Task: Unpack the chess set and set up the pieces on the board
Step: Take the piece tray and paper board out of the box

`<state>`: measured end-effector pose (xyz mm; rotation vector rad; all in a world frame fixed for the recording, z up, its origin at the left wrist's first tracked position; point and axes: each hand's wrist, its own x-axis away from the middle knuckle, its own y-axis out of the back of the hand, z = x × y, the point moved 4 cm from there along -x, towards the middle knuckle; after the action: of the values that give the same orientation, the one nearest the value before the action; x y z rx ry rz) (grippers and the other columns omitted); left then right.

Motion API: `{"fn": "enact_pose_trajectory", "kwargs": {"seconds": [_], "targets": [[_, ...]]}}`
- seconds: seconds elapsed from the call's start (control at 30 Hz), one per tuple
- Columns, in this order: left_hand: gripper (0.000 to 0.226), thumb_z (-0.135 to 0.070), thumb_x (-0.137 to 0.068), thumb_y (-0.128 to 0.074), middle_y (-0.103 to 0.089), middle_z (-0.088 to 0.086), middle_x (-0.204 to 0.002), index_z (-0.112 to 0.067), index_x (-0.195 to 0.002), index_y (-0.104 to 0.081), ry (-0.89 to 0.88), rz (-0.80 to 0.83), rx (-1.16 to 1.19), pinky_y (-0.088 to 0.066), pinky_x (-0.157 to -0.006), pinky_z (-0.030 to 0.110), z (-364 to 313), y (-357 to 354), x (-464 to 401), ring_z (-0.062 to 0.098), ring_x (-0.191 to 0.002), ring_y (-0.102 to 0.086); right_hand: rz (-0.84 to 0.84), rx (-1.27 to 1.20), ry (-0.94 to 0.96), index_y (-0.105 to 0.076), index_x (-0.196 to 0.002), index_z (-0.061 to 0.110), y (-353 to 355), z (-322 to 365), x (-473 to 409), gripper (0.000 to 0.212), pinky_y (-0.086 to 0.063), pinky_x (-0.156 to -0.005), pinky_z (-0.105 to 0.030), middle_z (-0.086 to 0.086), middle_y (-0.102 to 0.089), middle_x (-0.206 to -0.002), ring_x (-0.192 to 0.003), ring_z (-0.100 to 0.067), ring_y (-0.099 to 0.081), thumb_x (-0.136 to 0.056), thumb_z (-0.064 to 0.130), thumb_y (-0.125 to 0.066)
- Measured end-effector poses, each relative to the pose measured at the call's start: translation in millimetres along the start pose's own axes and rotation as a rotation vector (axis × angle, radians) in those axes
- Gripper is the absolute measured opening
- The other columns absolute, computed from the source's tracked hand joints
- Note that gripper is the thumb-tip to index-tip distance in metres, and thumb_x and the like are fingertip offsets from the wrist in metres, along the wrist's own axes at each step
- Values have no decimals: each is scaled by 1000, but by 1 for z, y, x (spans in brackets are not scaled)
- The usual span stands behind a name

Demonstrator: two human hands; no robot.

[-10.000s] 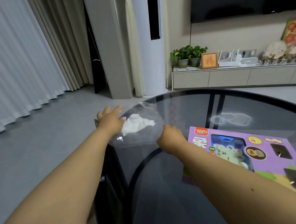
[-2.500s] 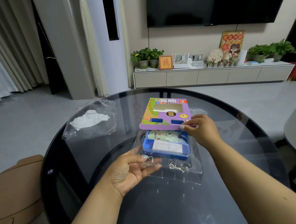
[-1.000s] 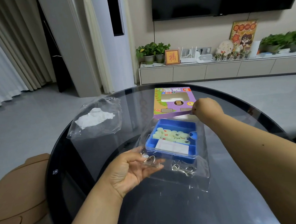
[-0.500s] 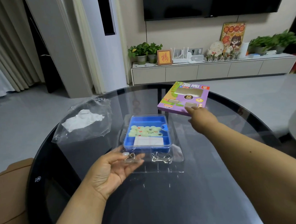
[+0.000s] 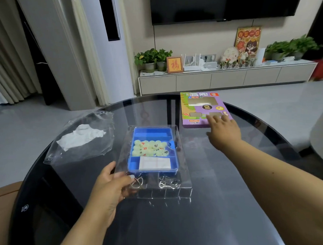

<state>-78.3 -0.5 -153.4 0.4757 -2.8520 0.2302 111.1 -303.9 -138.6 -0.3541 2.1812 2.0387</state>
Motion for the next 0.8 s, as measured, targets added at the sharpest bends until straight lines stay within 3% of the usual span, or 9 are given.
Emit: {"fn": "enact_pose_trajectory", "kwargs": {"seconds": [0.17,0.3,0.4,0.5,0.57,0.67,0.8], "targets": [[70,-7,-85,-65,-64,1,-104,-19,-147,-34,-139,-140,-433,-47,-60,32,1,4,-4,19,-76,-64,98,-83,2,-30,-143,18,-15,8,-5,57,-42,-95,-40,-2,-38,-143,-128,-27,-34,-96,50,-35],[73,-25,-83,-64,-58,-1,-115,-24,-149,-31,-172,-190,-720,-43,-74,31,0,1,-1,15,-94,-60,204,-118,-11,-23,-146,20,-15,3,-14,60,-35,-105,-44,1,-26,-153,-137,-27,-25,-97,53,-27],[74,-26,-85,-59,-45,6,-133,-23,-151,-26,-168,-193,-821,-42,-79,31,-2,-5,3,19,-101,-56,281,-201,-11,-12,-151,20,-10,6,-18,63,-22,-114,-46,2,-13,-158,-144,-27,-11,-98,53,-24],[70,-26,-89,-55,-31,8,-145,-20,-152,-22,-185,-187,-867,-40,-88,30,-5,-10,7,22,-110,-53,248,-249,-11,-8,-152,22,-2,11,-16,61,-17,-115,-45,4,-7,-160,-147,-23,-3,-99,50,-23],[69,-26,-91,-52,-29,8,-149,-19,-153,-21,-195,-182,-904,-36,-91,29,-7,-12,8,23,-123,-46,168,-291,1,-14,-151,22,8,18,-9,59,-20,-113,-44,4,-13,-159,-146,-23,-9,-99,48,-26],[68,-27,-92,-50,-29,6,-150,-19,-153,-19,-203,-179,-946,-35,-86,29,-9,-14,10,22,-124,-45,82,-416,27,-37,-143,19,21,32,9,52,-29,-109,-42,-2,-34,-151,-138,-24,-28,-98,45,-37],[68,-29,-92,-49,-34,8,-149,-19,-153,-20,-208,-184,-979,-38,-99,37,-8,-14,12,25,-130,-41,38,-627,51,-66,-112,16,41,51,48,31,-45,-84,-32,-4,-61,-114,-103,-19,-53,-93,37,-53]]}}
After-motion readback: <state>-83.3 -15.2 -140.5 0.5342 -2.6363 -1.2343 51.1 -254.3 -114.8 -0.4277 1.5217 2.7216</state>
